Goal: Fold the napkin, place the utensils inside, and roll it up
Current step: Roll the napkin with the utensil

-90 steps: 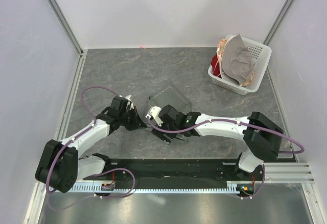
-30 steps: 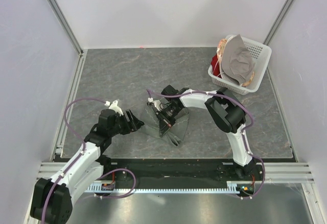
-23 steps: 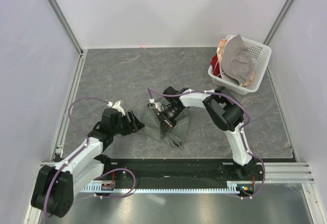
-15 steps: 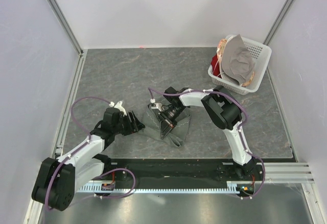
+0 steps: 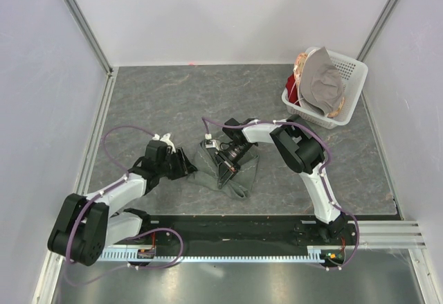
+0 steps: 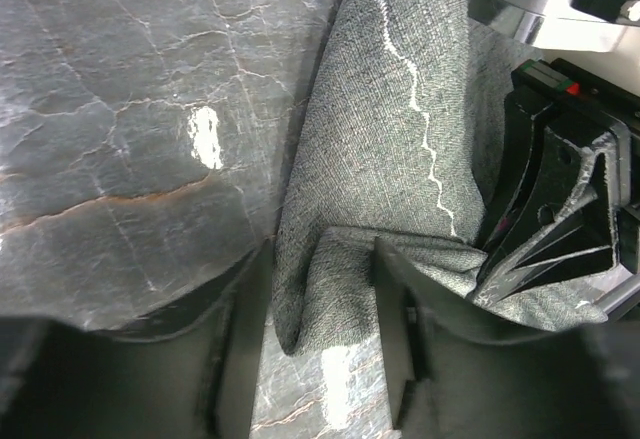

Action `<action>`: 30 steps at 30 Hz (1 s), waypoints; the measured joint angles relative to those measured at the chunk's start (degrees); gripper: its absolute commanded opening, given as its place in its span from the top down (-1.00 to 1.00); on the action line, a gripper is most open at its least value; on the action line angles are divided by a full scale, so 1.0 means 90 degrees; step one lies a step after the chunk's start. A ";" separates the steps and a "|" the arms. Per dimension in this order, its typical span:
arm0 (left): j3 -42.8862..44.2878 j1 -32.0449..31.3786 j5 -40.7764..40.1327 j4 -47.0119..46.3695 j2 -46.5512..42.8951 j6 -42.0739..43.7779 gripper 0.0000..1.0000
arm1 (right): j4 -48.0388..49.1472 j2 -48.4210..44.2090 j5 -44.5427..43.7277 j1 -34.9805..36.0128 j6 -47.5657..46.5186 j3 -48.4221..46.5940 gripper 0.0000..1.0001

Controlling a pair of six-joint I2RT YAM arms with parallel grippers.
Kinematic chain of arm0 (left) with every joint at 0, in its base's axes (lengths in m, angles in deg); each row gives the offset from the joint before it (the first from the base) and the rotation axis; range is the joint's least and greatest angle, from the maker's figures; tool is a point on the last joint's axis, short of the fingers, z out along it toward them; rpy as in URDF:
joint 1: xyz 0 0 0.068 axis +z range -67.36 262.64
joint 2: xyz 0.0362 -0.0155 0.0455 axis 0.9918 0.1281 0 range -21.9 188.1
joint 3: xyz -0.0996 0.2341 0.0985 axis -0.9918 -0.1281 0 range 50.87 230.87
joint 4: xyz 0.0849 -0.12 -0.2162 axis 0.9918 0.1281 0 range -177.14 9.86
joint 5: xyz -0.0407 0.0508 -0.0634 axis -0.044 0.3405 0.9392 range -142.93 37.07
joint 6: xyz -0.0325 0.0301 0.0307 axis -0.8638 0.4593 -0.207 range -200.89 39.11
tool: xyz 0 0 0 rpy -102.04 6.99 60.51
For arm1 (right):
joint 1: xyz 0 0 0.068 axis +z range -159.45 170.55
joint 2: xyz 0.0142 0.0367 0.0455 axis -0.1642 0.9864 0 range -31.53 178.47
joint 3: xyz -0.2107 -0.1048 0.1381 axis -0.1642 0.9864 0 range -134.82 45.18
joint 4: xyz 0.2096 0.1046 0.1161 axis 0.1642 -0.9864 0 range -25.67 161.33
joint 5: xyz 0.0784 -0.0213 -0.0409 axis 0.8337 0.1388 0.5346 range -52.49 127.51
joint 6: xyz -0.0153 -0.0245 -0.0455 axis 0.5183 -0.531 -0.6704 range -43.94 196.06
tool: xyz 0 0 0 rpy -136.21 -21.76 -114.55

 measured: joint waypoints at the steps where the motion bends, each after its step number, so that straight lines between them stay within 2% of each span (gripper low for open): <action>1: 0.0041 -0.0002 -0.0002 0.0005 0.0078 0.0000 0.25 | -0.0007 0.0002 0.0002 -0.0012 0.0000 -0.0007 1.00; 3: 0.0102 -0.0027 -0.0029 0.0029 0.0204 0.0002 0.42 | -0.0029 0.0002 0.0002 -0.0017 0.0000 -0.0019 1.00; 8: 0.0274 -0.0053 -0.0039 0.0194 0.0474 -0.0005 0.54 | -0.0051 0.0012 0.0000 -0.0029 0.0007 -0.0036 0.99; 10: 0.0340 -0.0078 -0.0044 0.0238 0.0546 -0.0002 0.66 | -0.0073 0.0012 -0.0015 -0.0034 0.0007 -0.0053 0.94; 13: 0.0420 -0.0124 -0.0066 0.0316 0.0619 -0.0002 0.85 | -0.0083 0.0012 -0.0036 -0.0036 0.0027 -0.0063 0.72; 14: 0.0464 -0.0134 -0.0075 0.0367 0.0646 0.0000 0.90 | -0.0090 0.0012 -0.0044 -0.0036 0.0044 -0.0068 0.56; 15: 0.0512 -0.0143 -0.0090 0.0415 0.0680 0.0000 0.96 | -0.0097 0.0007 -0.0061 -0.0036 0.0058 -0.0073 0.48; 17: 0.0617 -0.0182 -0.0163 0.0539 0.0741 0.0000 0.96 | -0.0104 -0.0056 -0.0129 -0.0036 0.0129 -0.0073 0.24; 24: 0.0784 -0.0287 -0.0367 0.0750 0.0821 0.0002 0.96 | 0.0131 -0.0947 -0.1103 -0.0070 0.0342 -0.0036 -0.09; 30: 0.0872 -0.0342 -0.0457 0.0872 0.0857 0.0002 0.96 | 0.0784 -0.2548 -0.2300 -0.0075 0.0593 0.0731 -0.41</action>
